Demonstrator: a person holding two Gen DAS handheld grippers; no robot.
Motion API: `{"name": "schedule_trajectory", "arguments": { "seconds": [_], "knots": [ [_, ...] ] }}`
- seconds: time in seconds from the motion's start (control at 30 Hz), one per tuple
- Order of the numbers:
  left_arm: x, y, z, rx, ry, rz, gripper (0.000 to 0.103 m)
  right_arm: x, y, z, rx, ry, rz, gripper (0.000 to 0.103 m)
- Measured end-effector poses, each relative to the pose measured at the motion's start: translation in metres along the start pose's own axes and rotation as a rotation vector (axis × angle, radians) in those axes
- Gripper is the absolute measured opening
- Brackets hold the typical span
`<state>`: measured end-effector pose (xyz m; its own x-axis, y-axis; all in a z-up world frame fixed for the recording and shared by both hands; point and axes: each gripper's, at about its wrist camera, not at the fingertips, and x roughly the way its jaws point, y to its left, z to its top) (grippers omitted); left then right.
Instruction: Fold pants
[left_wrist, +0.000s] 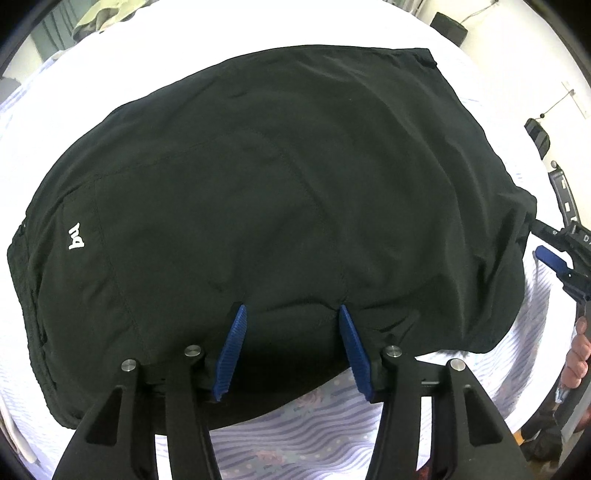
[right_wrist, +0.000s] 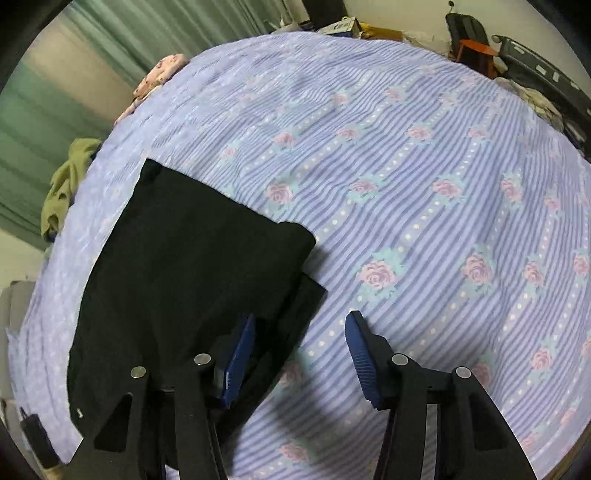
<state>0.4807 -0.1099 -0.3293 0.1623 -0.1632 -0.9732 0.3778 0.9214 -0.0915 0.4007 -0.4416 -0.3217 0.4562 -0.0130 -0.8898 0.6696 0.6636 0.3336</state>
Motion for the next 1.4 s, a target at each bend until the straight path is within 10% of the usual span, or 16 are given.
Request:
{"name": "schedule_trajectory", "arguments": {
  "seconds": [0.07,0.5,0.63,0.93,1.07,1.17,1.4],
  "knots": [
    [-0.001,-0.002,0.001,-0.002,0.003,0.006,0.052,0.003,-0.007,0.001,-0.005,0.025,-0.018,0.035],
    [-0.003,-0.017,0.009,0.019,-0.001,0.016,0.054,0.025,-0.01,0.012,0.013,0.063,0.017,0.034],
    [-0.006,-0.015,0.012,0.008,0.001,0.012,0.054,0.032,-0.003,0.015,-0.039,0.094,0.05,0.007],
    [-0.008,-0.036,0.01,0.068,0.0,-0.013,0.059,0.005,-0.016,0.023,-0.124,-0.031,-0.177,0.004],
    [-0.008,-0.038,0.009,0.076,0.003,0.019,0.064,0.014,-0.026,0.018,-0.093,0.001,-0.177,0.01],
    [-0.013,-0.038,0.008,0.067,0.001,0.028,0.064,-0.016,-0.029,0.013,-0.074,-0.08,-0.245,0.057],
    [-0.033,-0.045,0.004,0.081,-0.06,0.047,0.065,-0.052,-0.021,0.003,-0.107,-0.143,-0.11,0.051]
  ]
}}
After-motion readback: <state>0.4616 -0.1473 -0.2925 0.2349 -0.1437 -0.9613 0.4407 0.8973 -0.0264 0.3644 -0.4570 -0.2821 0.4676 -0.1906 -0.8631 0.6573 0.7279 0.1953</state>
